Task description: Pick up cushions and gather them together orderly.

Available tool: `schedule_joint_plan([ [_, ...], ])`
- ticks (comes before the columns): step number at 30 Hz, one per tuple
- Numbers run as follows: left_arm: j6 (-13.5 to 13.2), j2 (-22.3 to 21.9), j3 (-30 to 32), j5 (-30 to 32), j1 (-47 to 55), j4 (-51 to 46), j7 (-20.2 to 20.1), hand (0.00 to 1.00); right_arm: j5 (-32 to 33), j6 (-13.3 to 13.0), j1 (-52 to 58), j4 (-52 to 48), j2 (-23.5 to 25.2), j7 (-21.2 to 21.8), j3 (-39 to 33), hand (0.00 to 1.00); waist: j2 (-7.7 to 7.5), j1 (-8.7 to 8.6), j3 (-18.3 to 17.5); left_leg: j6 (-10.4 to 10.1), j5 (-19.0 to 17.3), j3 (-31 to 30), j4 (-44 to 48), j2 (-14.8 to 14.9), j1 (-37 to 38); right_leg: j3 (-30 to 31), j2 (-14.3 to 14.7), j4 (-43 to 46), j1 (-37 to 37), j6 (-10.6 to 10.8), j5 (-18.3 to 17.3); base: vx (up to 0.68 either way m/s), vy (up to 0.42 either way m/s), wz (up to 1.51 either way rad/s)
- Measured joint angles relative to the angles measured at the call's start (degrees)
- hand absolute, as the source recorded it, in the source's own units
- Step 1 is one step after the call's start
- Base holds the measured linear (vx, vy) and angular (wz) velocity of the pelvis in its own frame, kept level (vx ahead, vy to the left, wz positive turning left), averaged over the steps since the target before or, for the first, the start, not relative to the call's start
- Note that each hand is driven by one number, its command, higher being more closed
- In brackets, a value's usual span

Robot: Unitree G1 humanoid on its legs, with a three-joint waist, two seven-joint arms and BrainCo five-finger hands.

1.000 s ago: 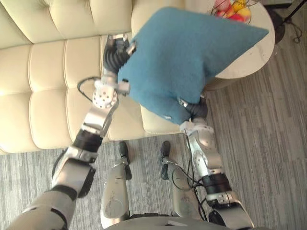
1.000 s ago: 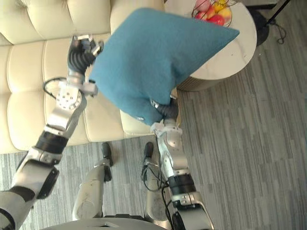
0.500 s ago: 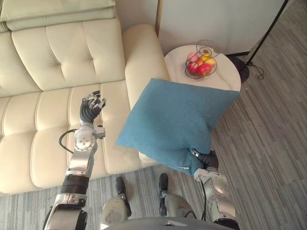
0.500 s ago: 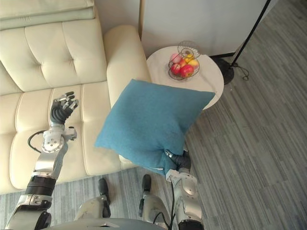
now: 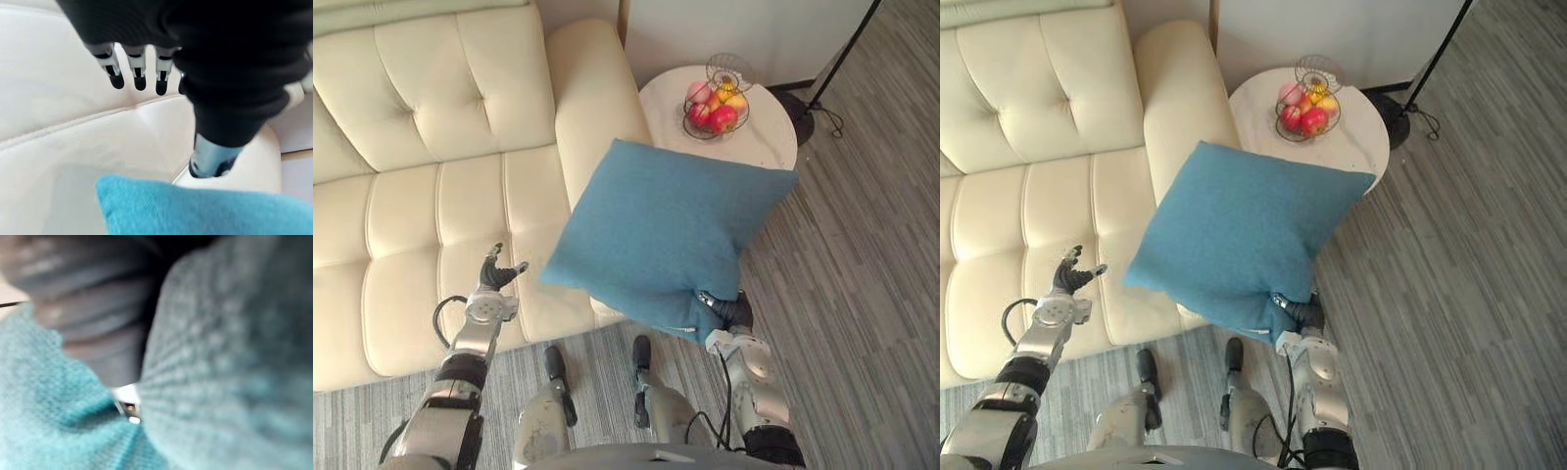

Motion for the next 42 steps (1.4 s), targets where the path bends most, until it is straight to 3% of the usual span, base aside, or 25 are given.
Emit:
schedule_joint_plan([
  [8,0.3,-2.5,-8.0,3.0,-9.9,4.1,-0.6,0.0,0.8,-1.2,-3.6,-7.1,-0.7,-3.4,2.5,1.0,-0.28,0.32,4.8,-0.3,-0.7,0.3,3.0,0.4,-8.0,0.5,-0.8,2.6,-8.4,-0.3,0.3,-0.12,-0.003,-0.06],
  [9,0.6,-3.2,-9.6,3.0,-10.9,4.1,-0.6,1.0,1.0,-1.4,-3.6,-7.9,-0.7,-4.4,2.9,1.0,-0.26,0.35,4.9,-0.2,-0.3,0.4,2.9,0.5,-8.9,0.4,-0.8,2.7,-9.5,-0.4,0.5,-0.02,-0.021,-0.04],
  [18,0.8,-3.8,-14.1,-3.1,-14.4,-1.8,0.0,1.0,2.5,-2.5,-3.2,-13.6,-0.9,-8.9,4.8,1.0,0.15,1.48,6.9,0.3,-0.6,0.7,5.9,1.6,-12.2,-0.2,-0.5,3.2,-11.5,-0.3,1.6,0.0,-0.013,-0.01],
  [22,0.8,-3.8,-14.5,-6.2,-14.7,-6.0,2.1,1.0,3.0,-3.0,-3.2,-13.5,-1.6,-9.4,5.3,1.0,0.17,1.62,7.1,0.5,-1.1,0.6,6.5,1.5,-12.1,-0.5,-0.8,3.2,-11.0,-0.3,1.6,0.0,-0.018,0.03],
  [29,0.5,-3.7,-15.5,-7.8,-14.7,-12.2,2.3,1.0,4.8,-4.2,-2.9,-13.4,-2.8,-10.0,6.3,1.0,0.16,2.36,7.1,0.3,-1.8,1.2,6.8,1.5,-10.8,-0.5,-0.9,3.0,-9.6,-0.6,1.1,0.0,-0.035,-0.01],
  [36,-1.4,-3.5,-15.4,-8.1,-13.0,-19.6,2.4,1.0,5.3,-4.4,-1.0,-13.1,-2.6,-8.9,6.6,1.0,0.19,2.41,7.0,0.1,-1.7,1.7,5.0,1.4,-6.7,-0.1,-0.8,1.6,-5.9,-0.4,1.2,0.03,-0.043,-0.02],
  [42,-2.7,-4.7,-14.9,-12.2,-3.2,-30.4,2.2,1.0,6.5,-4.4,4.9,-12.5,-0.7,-7.3,6.5,1.0,0.49,2.27,6.7,-0.2,-1.0,1.4,0.6,0.6,0.2,-1.2,-0.7,0.7,-0.2,-0.1,-0.3,0.08,-0.039,0.05],
])
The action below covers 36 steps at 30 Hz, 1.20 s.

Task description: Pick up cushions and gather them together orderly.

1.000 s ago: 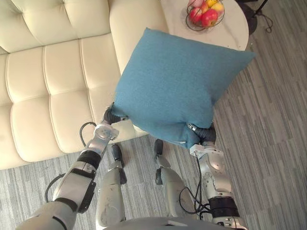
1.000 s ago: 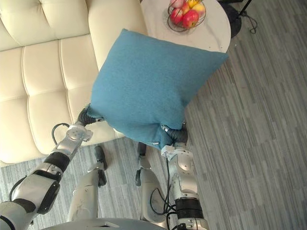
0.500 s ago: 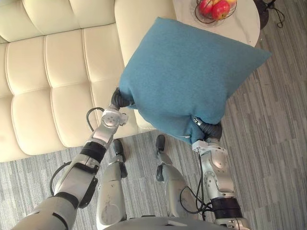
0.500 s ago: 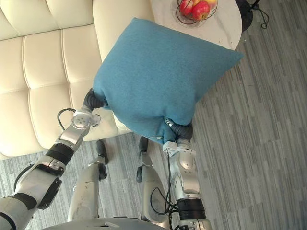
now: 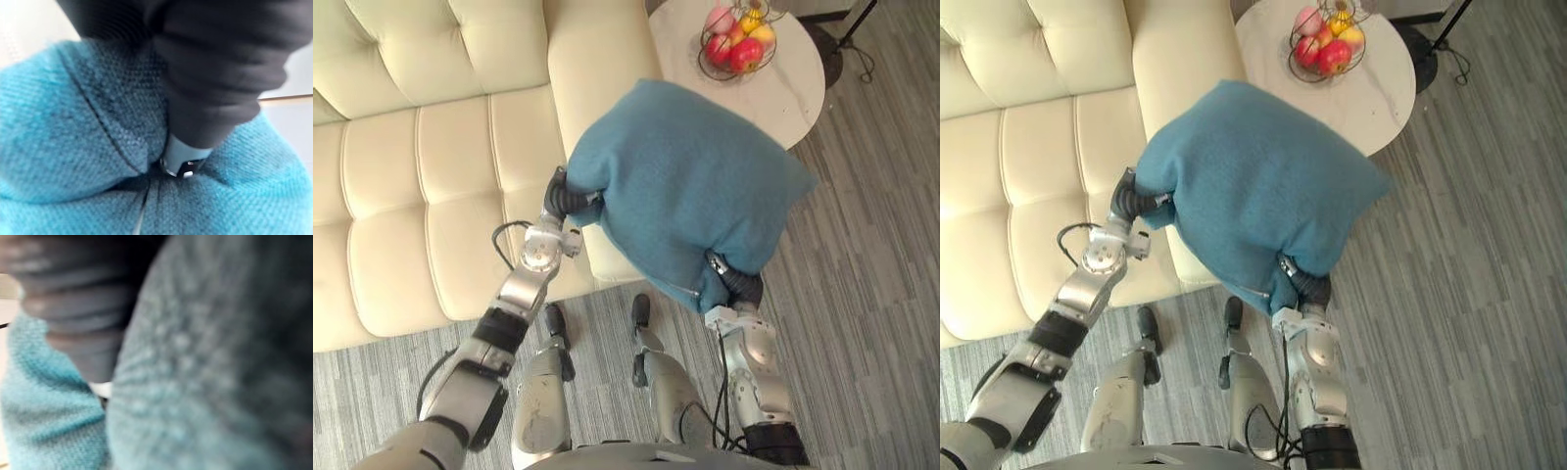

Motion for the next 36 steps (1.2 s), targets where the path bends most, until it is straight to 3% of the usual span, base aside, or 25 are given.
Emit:
schedule_joint_plan([
  [4,-0.3,-1.2,0.7,-1.7,5.8,-3.7,-0.7,1.0,0.0,0.0,3.6,0.0,0.5,2.2,0.0,1.0,0.39,-0.06,-1.8,-0.3,0.2,-0.4,-2.3,-0.6,3.0,-0.4,0.0,-0.8,2.6,0.2,-0.9,0.1,-0.008,0.06],
  [9,-0.8,-2.8,3.3,-4.1,17.8,-11.4,-3.0,1.0,0.0,0.9,6.6,2.1,0.8,5.5,0.2,1.0,1.98,-0.46,-8.3,-0.4,0.7,-1.9,-6.2,-1.6,8.7,-2.2,-0.1,-3.6,8.6,0.7,-1.8,0.11,0.007,0.14],
  [13,-1.2,-5.2,5.6,-4.6,24.5,-14.2,-4.0,1.0,-0.2,1.0,6.9,6.0,0.8,7.7,0.8,1.0,3.29,-0.07,-11.4,-0.6,1.1,-3.9,-8.4,-2.3,12.6,-3.7,-0.2,-3.9,12.8,0.8,-3.2,0.07,0.015,0.25],
  [18,-1.3,-5.1,6.8,-4.7,28.8,-15.0,-4.3,1.0,-0.8,2.3,7.0,8.4,0.8,8.8,2.1,1.0,3.44,0.33,-14.4,-0.5,1.6,-5.3,-9.7,-2.7,13.7,-4.9,-0.4,-4.7,14.5,0.9,-3.4,0.0,0.008,0.17],
  [29,-1.2,-7.1,8.9,-5.1,34.0,-17.3,-6.8,1.0,-2.4,3.4,8.4,8.6,0.4,9.9,2.0,1.0,3.37,-0.39,-16.0,-0.3,4.6,-11.5,-12.4,-4.0,15.6,-11.6,-1.2,-3.8,18.3,1.1,-4.4,-0.03,0.018,0.3],
  [34,-1.2,-7.8,12.6,-3.9,34.1,-17.5,-7.4,1.0,-3.1,3.4,7.6,8.9,0.3,10.2,2.4,1.0,4.15,0.61,-15.5,-0.4,1.2,-15.8,-3.0,-3.9,9.8,-16.5,-2.5,1.0,18.2,1.1,-6.7,-0.08,0.037,0.52],
  [36,-1.2,-8.0,15.0,-3.9,34.0,-17.5,-7.4,1.0,-4.5,3.5,6.4,9.0,0.4,10.4,2.4,1.0,4.74,0.69,-15.0,-0.1,-0.6,-12.4,-2.6,-3.2,8.5,-17.3,-3.3,0.9,18.1,1.1,-6.8,-0.15,0.061,0.33],
])
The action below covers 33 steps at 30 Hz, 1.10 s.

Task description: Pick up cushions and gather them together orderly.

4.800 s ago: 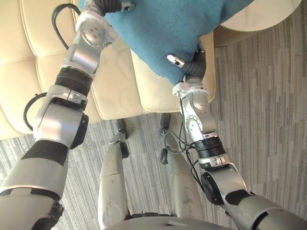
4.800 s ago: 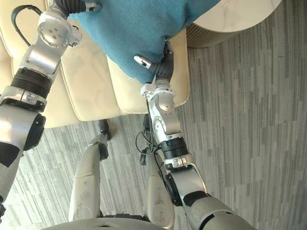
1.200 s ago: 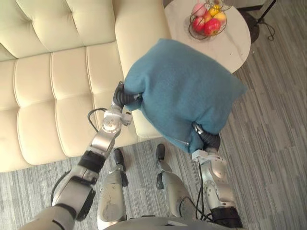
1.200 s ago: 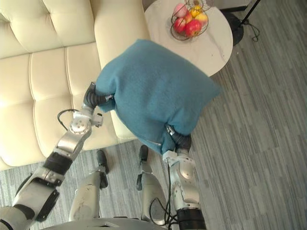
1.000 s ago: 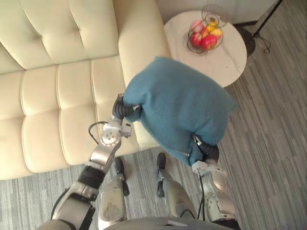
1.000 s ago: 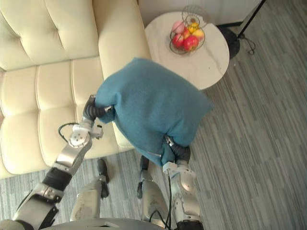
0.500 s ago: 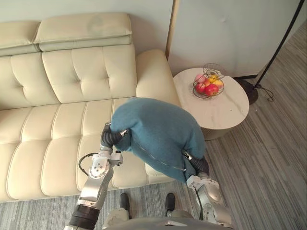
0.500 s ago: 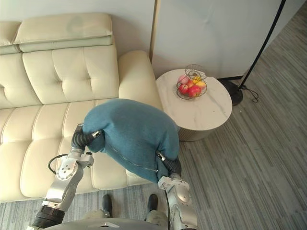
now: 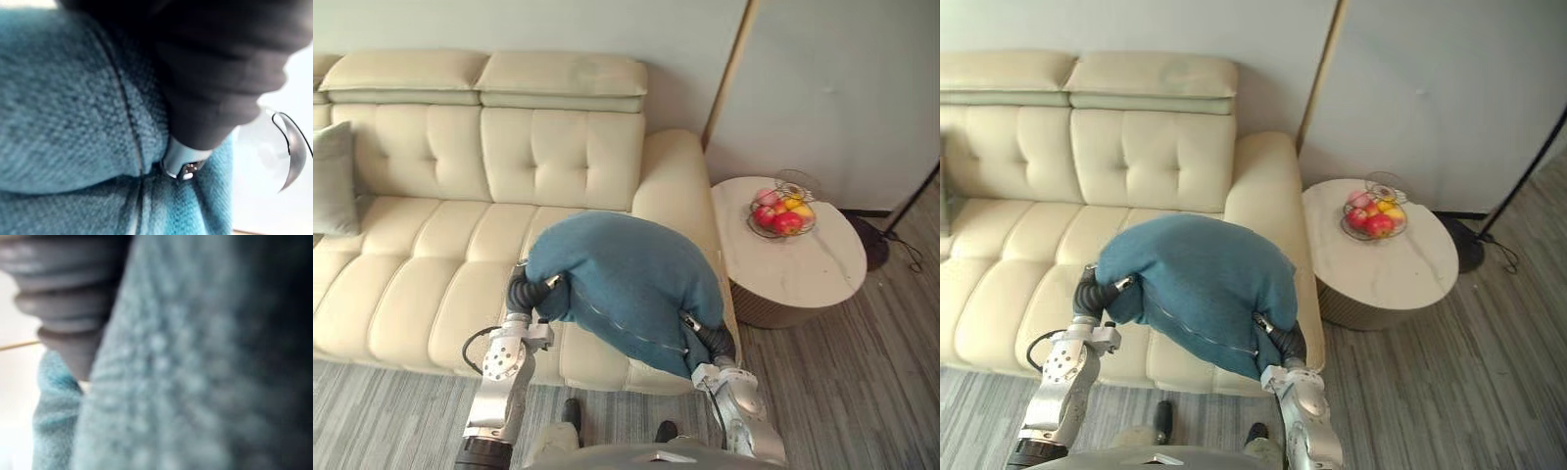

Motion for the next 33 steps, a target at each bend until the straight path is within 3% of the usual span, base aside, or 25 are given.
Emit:
schedule_joint_plan([
  [2,0.0,-0.2,0.9,0.0,0.0,0.0,0.1,1.0,-0.2,0.0,-1.3,0.3,-0.1,0.0,0.0,1.0,-0.78,-0.36,0.4,0.3,-1.3,4.6,1.1,0.3,-1.3,-0.4,-2.1,-0.4,-1.2,0.4,0.1,-0.12,0.129,0.3],
  [3,0.0,0.0,1.3,0.0,-0.2,0.0,0.4,1.0,-0.3,0.0,-3.6,1.7,-0.4,0.0,-0.2,1.0,-0.52,-0.46,0.2,3.0,-3.4,7.2,8.8,1.6,-6.0,-0.4,-4.2,0.5,-3.8,0.9,0.7,-0.09,0.22,0.16],
  [5,0.0,-0.1,1.2,0.0,-0.1,0.1,0.6,1.0,-0.3,0.1,-3.7,1.8,-0.4,-0.1,-0.5,1.0,0.21,-0.89,0.1,1.9,-6.3,10.2,13.3,5.5,-7.7,-1.4,-5.2,0.6,-4.5,2.4,1.5,-0.04,0.308,0.33],
  [6,0.0,0.0,1.2,0.0,-0.7,0.6,0.6,1.0,-0.4,0.1,-3.6,2.0,-0.2,-0.3,-0.6,1.0,1.07,-2.01,0.1,1.1,-6.3,13.9,15.0,8.1,-8.3,-2.9,-6.3,0.6,-3.7,3.9,1.8,-0.01,0.323,0.57],
  [7,0.0,-0.1,1.1,-0.1,-1.0,1.0,0.6,1.0,-0.4,0.1,-3.6,2.1,-0.2,-0.4,-0.7,1.0,1.0,-2.14,0.1,1.2,-6.3,14.8,16.0,8.1,-8.7,-3.6,-7.0,0.7,-3.6,4.3,1.8,0.02,0.369,0.65],
  [11,0.0,1.1,1.2,-0.9,-1.5,3.3,0.9,1.0,-1.1,0.2,-3.7,2.5,0.7,-0.6,-1.0,1.0,-0.02,-0.41,0.2,4.9,-13.7,14.0,28.9,5.1,-15.7,-5.1,-11.8,0.8,-3.1,7.2,4.3,0.07,0.429,0.38],
  [12,0.0,1.5,1.1,-1.3,-1.5,3.7,1.0,1.0,-2.0,0.3,-4.1,4.0,1.6,-0.6,-1.5,1.0,-0.37,-0.03,0.4,6.3,-15.3,14.2,30.2,3.2,-16.1,-5.0,-14.2,2.3,-3.4,7.2,4.4,0.08,0.419,0.3],
  [13,0.0,2.1,1.1,-1.3,-1.5,3.9,1.1,1.0,-2.2,1.1,-4.6,5.0,2.2,-0.6,-1.7,1.0,-0.45,0.23,0.4,7.5,-16.2,14.6,30.6,1.7,-16.3,-4.7,-16.4,5.5,-4.9,7.0,4.3,0.12,0.54,0.13],
  [14,0.0,2.8,0.9,-1.3,-1.6,3.9,1.2,1.0,-2.4,1.7,-5.8,6.5,2.6,-0.6,-1.7,1.0,-0.38,1.25,0.5,9.1,-17.1,16.2,30.7,0.8,-16.5,-3.9,-19.3,13.1,-9.5,1.6,2.7,0.09,0.363,-0.07],
  [15,0.0,3.0,0.9,-1.3,-1.7,3.8,1.2,1.0,-2.4,2.1,-6.4,6.6,2.7,-0.6,-1.7,1.0,-0.21,1.7,0.8,9.6,-17.4,16.2,30.7,0.5,-16.6,-3.4,-19.8,16.6,-11.5,-2.4,1.0,0.08,0.31,-0.08],
  [16,0.0,3.5,0.6,-1.3,-2.0,3.9,1.4,1.0,-2.4,2.5,-6.5,6.7,3.0,-0.6,-1.7,1.0,-0.09,1.63,1.6,10.3,-17.5,15.8,30.1,-0.1,-16.4,-1.1,-19.2,23.2,-14.6,-3.3,-3.6,0.09,0.206,0.11],
  [17,0.0,4.1,0.5,-1.2,-2.3,3.9,1.4,1.0,-2.4,2.6,-6.6,6.7,3.7,-0.6,-1.8,1.0,-0.69,1.46,3.0,10.6,-17.4,15.2,28.1,-1.2,-15.1,1.9,-16.3,28.1,-16.7,-1.6,-8.0,0.11,0.225,0.21],
  [19,0.0,4.7,0.2,-1.2,-2.7,4.5,1.4,1.0,-2.4,2.6,-6.9,6.7,4.3,-0.6,-2.6,1.0,-1.79,1.13,5.2,12.7,-16.8,14.3,23.9,-3.6,-12.0,3.1,-11.8,32.7,-19.2,-1.6,-13.1,0.1,0.104,0.04],
  [20,0.0,4.7,-0.3,-1.2,-2.7,5.0,1.9,1.0,-2.3,2.6,-7.6,6.7,4.0,-0.7,-3.0,1.0,-2.34,0.92,6.8,13.1,-16.3,16.0,19.2,-4.5,-8.7,3.0,-6.1,32.3,-22.1,-1.2,-15.1,0.13,0.071,-0.19],
  [21,0.0,4.7,-1.0,-1.2,-2.7,5.1,2.1,1.0,-2.3,2.5,-7.8,6.6,3.6,-0.9,-3.0,1.0,-2.59,0.41,7.0,12.6,-15.9,16.6,15.2,-5.7,-6.7,0.5,-2.5,28.9,-24.1,-1.6,-14.7,0.15,0.07,-0.15],
  [23,0.0,4.7,-2.4,-1.1,-2.8,5.1,2.0,1.0,-2.3,2.5,-7.3,6.6,2.9,-1.4,-3.3,1.0,-2.74,-1.74,7.1,11.7,-13.5,17.1,8.4,-8.3,-2.8,-2.3,1.1,20.7,-24.7,-3.4,-11.4,0.24,0.057,0.48],
  [24,0.0,4.6,-4.3,-0.5,-3.0,5.0,1.8,1.0,-2.3,2.4,-6.1,6.3,1.9,-1.7,-3.6,1.0,-2.66,-4.08,7.1,10.6,-12.1,17.4,5.4,-9.8,-0.2,0.1,2.5,16.8,-24.5,-4.3,-6.9,0.3,0.04,1.12],
  [25,0.0,4.5,-5.8,-0.2,-3.1,4.9,1.5,1.0,-2.3,2.1,-4.3,5.3,1.1,-1.9,-3.6,1.0,-2.51,-5.25,7.1,10.5,-12.3,17.1,6.0,-10.2,0.6,4.2,3.7,16.6,-23.8,-6.6,-3.0,0.36,0.017,1.08],
  [26,0.0,4.1,-6.6,-0.2,-3.3,4.9,0.8,1.0,-2.4,2.1,-3.1,4.1,0.5,-1.8,-3.7,1.0,-1.9,-5.46,7.3,10.8,-13.7,15.8,7.7,-9.9,0.4,5.0,4.3,16.7,-23.3,-9.0,-2.1,0.39,0.028,0.57],
  [29,0.0,3.3,-8.4,-0.3,-3.2,4.7,-0.4,1.0,-2.4,1.8,0.9,-1.0,-0.1,-1.9,-4.7,1.0,-0.36,-5.37,8.0,7.6,-15.5,13.7,19.2,-7.3,-1.6,1.6,4.1,17.2,-19.2,-8.3,-5.7,0.49,0.036,0.35],
  [31,0.1,2.5,-8.8,-0.3,-2.7,4.7,-0.5,1.0,-2.2,1.8,3.4,-4.1,-0.4,-2.0,-4.6,1.0,0.21,-5.03,8.4,4.7,-13.0,14.6,33.8,-4.3,-4.7,1.2,4.4,15.2,-13.8,-7.5,-6.8,0.38,0.053,0.07],
  [32,0.1,2.1,-8.4,-0.3,-2.0,4.5,-0.5,1.0,-2.2,1.7,4.4,-6.1,-0.5,-2.6,-4.5,1.0,0.33,-4.11,8.5,4.7,-10.3,15.6,44.3,-1.3,-8.3,2.2,4.2,13.5,-11.3,-7.9,-7.6,0.27,0.147,-0.44],
  [33,0.1,1.8,-8.3,-0.3,-1.8,4.1,-0.3,1.0,-2.2,1.8,4.6,-7.3,-0.2,-2.9,-4.5,1.0,0.42,-2.96,8.6,5.8,-12.6,15.4,49.7,1.6,-11.3,3.4,4.1,13.3,-10.3,-7.3,-8.3,0.22,0.175,-0.71],
])
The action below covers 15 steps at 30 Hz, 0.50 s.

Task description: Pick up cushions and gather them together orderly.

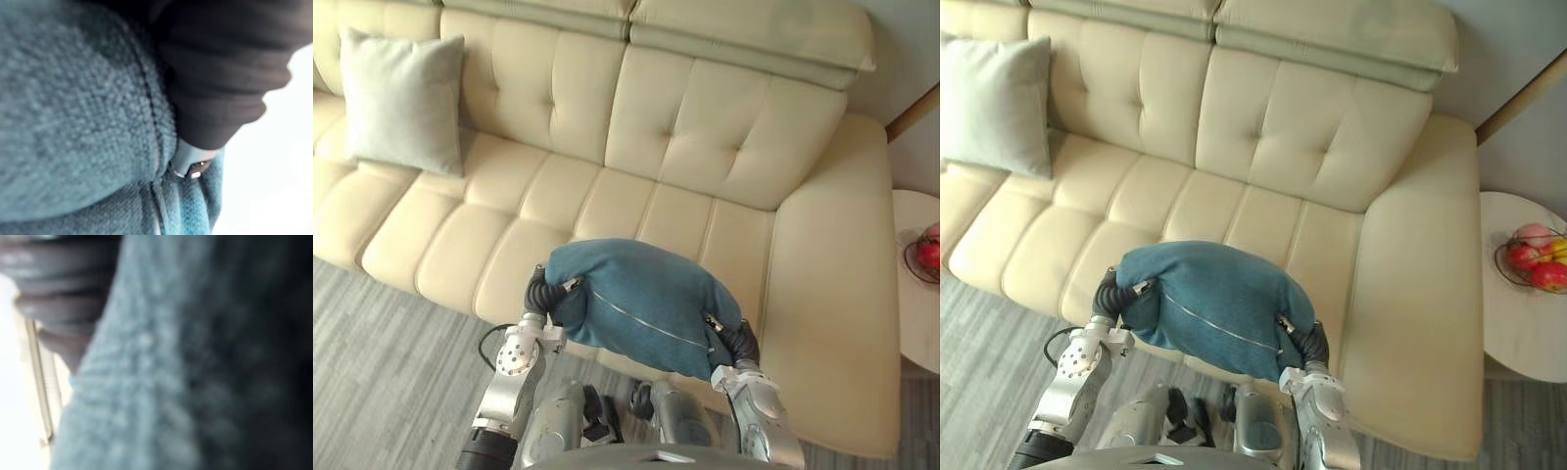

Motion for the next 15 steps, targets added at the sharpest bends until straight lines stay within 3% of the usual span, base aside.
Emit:
schedule_joint_plan([
  [1,0.0,-0.5,0.4,0.0,0.0,-1.3,0.3,1.0,0.0,0.0,0.2,-1.8,0.1,-0.1,0.0,1.0,0.56,1.28,0.0,-0.9,-2.6,-2.2,0.8,4.2,-2.9,1.3,-0.1,-0.2,0.6,0.6,-0.4,0.23,0.214,-0.64],
  [3,-0.2,-1.4,1.5,-0.5,-0.1,-3.1,0.5,1.0,0.3,-0.2,-0.5,-3.7,0.1,-0.1,0.2,1.0,0.82,2.28,0.0,-1.7,-4.1,-5.5,-6.7,7.6,-4.5,2.9,-1.0,-0.1,0.7,1.9,-0.7,0.23,0.266,-0.53],
  [5,-0.3,-2.3,2.2,-0.5,-0.1,-3.8,1.0,1.0,0.4,-0.9,-0.7,-4.9,0.1,-0.1,0.0,1.0,0.81,2.63,0.0,-3.9,-2.6,-9.6,-22.6,7.3,-2.6,4.6,-3.2,0.5,1.0,4.9,-0.7,0.23,0.339,-0.51],
  [6,-0.4,-2.9,2.3,-0.5,0.1,-3.8,1.1,1.0,0.4,-1.0,-0.9,-4.8,0.0,-0.1,-0.1,1.0,1.16,2.81,-0.2,-4.7,0.8,-11.7,-30.5,6.9,-0.6,5.5,-3.5,0.7,1.0,6.4,-0.7,0.23,0.374,-0.86],
  [7,-0.6,-3.7,2.6,-0.6,1.0,-3.8,1.2,1.0,0.4,-1.0,-1.6,-4.2,-0.6,0.0,-0.2,1.0,2.97,3.53,-1.3,-10.7,12.2,-15.5,-39.9,7.6,2.7,6.6,-2.5,0.8,0.6,8.7,-0.8,0.2,0.323,-0.89],
  [8,-0.5,-2.3,3.3,-0.8,1.1,-3.3,1.5,1.0,0.4,-0.6,-2.6,-2.1,1.9,-0.1,-0.8,1.0,0.51,3.16,-2.3,-9.9,12.4,-15.1,-40.8,5.5,3.5,7.5,-4.9,-1.1,0.4,9.7,0.1,0.21,0.278,-0.76],
  [11,-0.5,-1.6,4.3,-1.1,3.2,-3.3,1.4,1.0,-0.1,-0.6,-2.8,0.0,4.2,0.4,-0.7,1.0,-0.74,2.52,-3.1,-8.6,11.2,-11.2,-42.2,3.4,6.7,11.3,-6.4,-5.0,2.4,11.5,2.9,0.15,0.18,-0.42],
  [15,-0.5,-1.1,3.5,-1.1,5.3,-3.2,0.5,1.0,-0.3,-0.4,-3.4,4.7,3.8,0.5,-0.8,1.0,-0.82,1.94,-5.1,-8.5,11.2,-6.8,-46.2,2.6,10.1,15.9,-6.6,-10.0,3.1,11.8,5.9,0.06,0.105,-0.6],
])
